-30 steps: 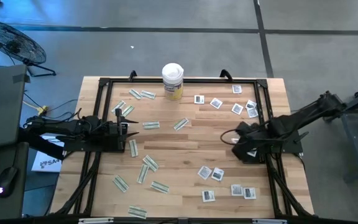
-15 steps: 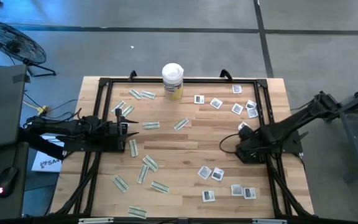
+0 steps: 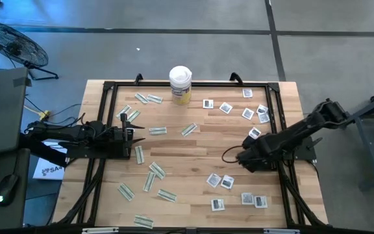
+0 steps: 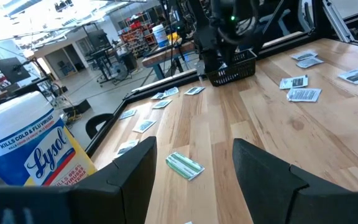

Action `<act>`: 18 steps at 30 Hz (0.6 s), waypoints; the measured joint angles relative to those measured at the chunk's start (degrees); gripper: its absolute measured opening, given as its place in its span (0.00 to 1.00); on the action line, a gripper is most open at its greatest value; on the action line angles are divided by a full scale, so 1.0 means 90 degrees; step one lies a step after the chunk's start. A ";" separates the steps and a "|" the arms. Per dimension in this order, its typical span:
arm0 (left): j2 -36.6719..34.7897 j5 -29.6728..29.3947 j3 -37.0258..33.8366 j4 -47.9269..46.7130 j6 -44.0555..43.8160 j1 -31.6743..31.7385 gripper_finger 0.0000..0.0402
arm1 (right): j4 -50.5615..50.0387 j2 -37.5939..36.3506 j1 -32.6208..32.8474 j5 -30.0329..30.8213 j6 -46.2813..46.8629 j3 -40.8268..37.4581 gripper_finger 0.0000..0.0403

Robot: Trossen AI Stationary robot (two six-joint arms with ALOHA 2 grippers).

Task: Pick & Place First Aid Supplies
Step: Put the towelette pack into the right black basket

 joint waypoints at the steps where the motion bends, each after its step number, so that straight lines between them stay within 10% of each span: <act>1: 0.0000 0.0000 0.0000 0.0000 0.0000 0.0002 0.51 | 0.0060 -0.0002 -0.0058 -0.0032 -0.0027 -0.0116 0.00; 18: 0.0000 0.0000 0.0000 0.0000 0.0000 0.0000 0.51 | -0.0092 -0.0015 -0.0320 -0.0163 -0.0269 -0.0218 0.15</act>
